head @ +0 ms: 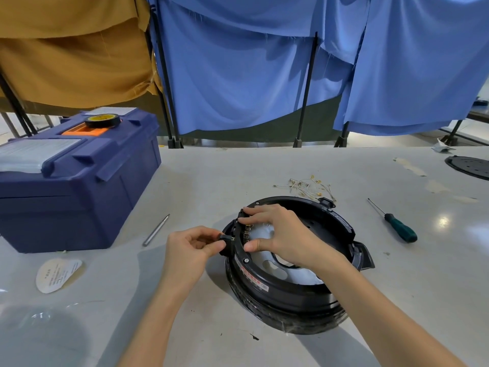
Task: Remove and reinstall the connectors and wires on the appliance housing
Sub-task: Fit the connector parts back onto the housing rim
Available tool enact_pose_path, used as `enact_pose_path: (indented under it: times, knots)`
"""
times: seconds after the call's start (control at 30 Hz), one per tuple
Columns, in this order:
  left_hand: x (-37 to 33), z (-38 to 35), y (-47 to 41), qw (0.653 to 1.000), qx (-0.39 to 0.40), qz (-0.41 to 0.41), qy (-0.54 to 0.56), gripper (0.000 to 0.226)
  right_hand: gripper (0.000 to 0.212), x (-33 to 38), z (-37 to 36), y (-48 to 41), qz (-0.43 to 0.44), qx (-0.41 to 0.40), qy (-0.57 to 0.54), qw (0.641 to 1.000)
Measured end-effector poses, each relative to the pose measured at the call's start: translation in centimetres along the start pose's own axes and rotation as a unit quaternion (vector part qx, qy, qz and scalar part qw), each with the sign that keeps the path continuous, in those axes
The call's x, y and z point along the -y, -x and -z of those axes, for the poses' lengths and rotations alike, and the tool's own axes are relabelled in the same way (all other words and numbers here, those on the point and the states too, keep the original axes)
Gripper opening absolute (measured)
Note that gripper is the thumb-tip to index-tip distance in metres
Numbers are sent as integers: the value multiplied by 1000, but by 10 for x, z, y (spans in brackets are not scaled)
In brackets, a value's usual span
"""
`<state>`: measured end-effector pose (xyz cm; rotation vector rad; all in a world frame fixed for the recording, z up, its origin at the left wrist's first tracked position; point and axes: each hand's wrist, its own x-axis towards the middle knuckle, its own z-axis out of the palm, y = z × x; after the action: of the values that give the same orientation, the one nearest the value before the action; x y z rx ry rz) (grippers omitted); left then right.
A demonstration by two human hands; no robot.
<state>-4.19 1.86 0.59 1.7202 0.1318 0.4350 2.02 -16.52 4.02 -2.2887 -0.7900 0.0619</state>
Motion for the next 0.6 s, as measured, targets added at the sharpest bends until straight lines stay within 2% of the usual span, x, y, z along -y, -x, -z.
enact_pose_path:
  times: [0.6]
  knots:
    - [5, -2, -3, 1000, 14, 4, 26, 20, 59, 0, 0, 0, -5, 7, 1, 1000]
